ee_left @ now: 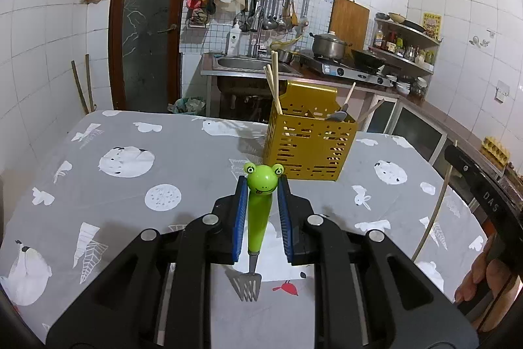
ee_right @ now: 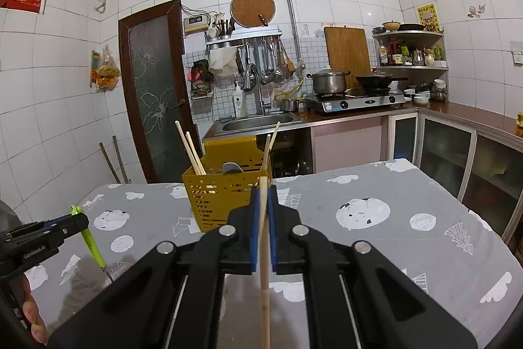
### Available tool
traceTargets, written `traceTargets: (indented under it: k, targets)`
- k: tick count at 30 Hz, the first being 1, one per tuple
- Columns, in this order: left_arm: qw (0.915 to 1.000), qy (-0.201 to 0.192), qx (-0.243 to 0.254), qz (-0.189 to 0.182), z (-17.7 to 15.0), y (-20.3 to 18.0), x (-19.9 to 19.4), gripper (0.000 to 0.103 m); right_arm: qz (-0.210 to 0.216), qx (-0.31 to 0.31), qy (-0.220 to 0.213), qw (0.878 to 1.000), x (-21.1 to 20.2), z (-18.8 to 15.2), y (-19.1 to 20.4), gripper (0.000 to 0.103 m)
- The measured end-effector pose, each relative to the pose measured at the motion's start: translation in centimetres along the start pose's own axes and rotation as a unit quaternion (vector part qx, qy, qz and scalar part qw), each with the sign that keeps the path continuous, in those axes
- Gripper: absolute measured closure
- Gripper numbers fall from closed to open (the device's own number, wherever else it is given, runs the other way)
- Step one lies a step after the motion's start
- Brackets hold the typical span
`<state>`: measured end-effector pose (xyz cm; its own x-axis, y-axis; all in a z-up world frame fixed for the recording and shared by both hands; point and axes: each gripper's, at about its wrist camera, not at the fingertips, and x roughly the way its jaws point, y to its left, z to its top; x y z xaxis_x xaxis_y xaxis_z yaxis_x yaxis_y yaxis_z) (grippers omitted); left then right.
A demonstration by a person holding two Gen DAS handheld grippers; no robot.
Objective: Organize utensils
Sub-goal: 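Lift the chopstick and frog fork and carry them above the yellow caddy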
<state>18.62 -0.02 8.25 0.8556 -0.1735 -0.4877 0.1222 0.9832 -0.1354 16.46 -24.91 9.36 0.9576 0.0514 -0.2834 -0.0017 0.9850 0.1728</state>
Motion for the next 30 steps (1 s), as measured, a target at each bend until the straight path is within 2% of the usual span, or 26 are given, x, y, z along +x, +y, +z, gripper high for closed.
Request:
traceTargets:
  k: [15,30]
  targets:
    - [0.9997,-0.016,0.015,-0.006,0.7,-0.9,-0.8,0.085,0.008,0.011,-0.009,1.000,0.8,0.8,-0.2,0.098]
    - [0.9989,-0.034,0.025,-0.020,3.7,-2.1,-0.2,0.085,0.018,0.009,-0.012,1.000,1.7,2.7,0.1,0.098]
